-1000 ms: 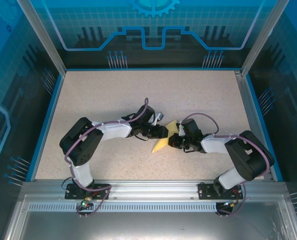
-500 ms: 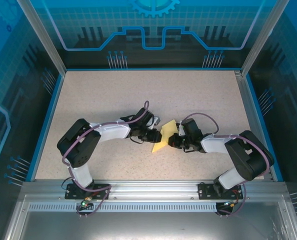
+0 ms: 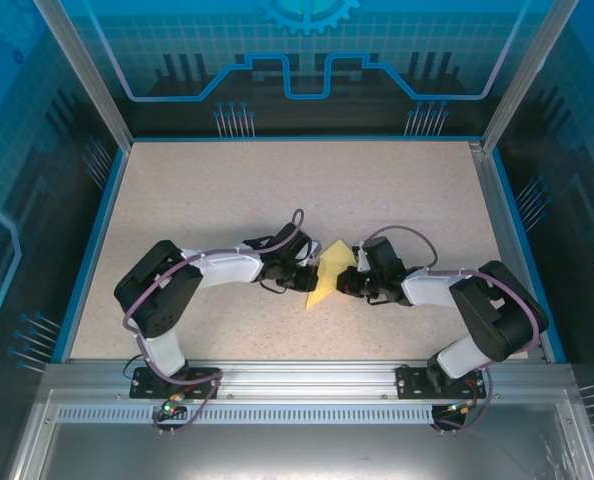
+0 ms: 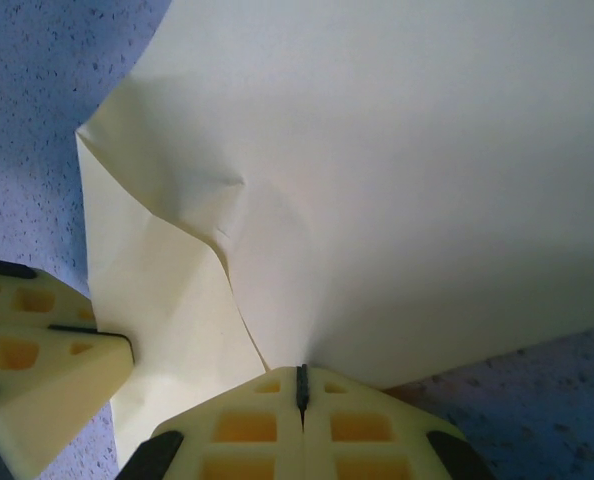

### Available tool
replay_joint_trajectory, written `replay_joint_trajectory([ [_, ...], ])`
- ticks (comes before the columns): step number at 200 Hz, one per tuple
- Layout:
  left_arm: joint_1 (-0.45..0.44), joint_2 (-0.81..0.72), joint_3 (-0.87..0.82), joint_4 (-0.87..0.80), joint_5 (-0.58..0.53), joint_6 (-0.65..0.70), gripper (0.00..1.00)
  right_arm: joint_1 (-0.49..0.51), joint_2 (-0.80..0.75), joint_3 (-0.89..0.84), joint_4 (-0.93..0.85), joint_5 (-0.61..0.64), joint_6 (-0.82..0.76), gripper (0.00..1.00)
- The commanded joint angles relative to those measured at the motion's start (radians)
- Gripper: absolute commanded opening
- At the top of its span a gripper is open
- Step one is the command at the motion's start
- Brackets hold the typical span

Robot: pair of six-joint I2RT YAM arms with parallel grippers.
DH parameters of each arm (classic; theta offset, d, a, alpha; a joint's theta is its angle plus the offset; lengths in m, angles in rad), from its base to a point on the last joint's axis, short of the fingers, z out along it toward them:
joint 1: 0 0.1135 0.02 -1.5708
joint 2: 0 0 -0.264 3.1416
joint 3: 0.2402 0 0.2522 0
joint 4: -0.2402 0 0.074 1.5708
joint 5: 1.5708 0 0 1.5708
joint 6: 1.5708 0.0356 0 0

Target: Fold a paper plane with a square sheet of paper (pick it up from the middle)

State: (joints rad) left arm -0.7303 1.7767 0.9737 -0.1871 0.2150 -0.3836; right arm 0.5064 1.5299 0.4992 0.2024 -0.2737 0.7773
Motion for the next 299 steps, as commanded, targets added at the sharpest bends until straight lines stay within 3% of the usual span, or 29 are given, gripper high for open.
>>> replay_joint_trajectory([
  [1,-0.024,-0.012,0.035,-0.049,-0.06,0.047,0.05,-0.02,0.013,0.001,-0.017,0.002,-0.013,0.01],
  [107,-0.078,0.031,0.1,-0.076,-0.08,0.068,0.06,-0.02,0.015,-0.013,0.002,-0.003,-0.01,0.01],
  [148,-0.078,0.024,0.094,-0.089,-0.138,0.061,0.05,-0.02,0.003,-0.013,-0.004,-0.001,-0.01,0.01],
  [198,-0.085,0.038,0.099,-0.068,-0.07,0.072,0.06,-0.021,0.0,-0.011,-0.011,-0.003,-0.012,0.01],
  [256,-0.07,0.023,0.079,-0.068,-0.168,0.022,0.04,-0.03,-0.032,-0.016,-0.042,0.003,-0.025,0.02],
  [299,-0.028,-0.008,0.042,-0.025,-0.133,-0.017,0.05,-0.038,-0.06,-0.01,-0.069,0.001,-0.035,0.02],
])
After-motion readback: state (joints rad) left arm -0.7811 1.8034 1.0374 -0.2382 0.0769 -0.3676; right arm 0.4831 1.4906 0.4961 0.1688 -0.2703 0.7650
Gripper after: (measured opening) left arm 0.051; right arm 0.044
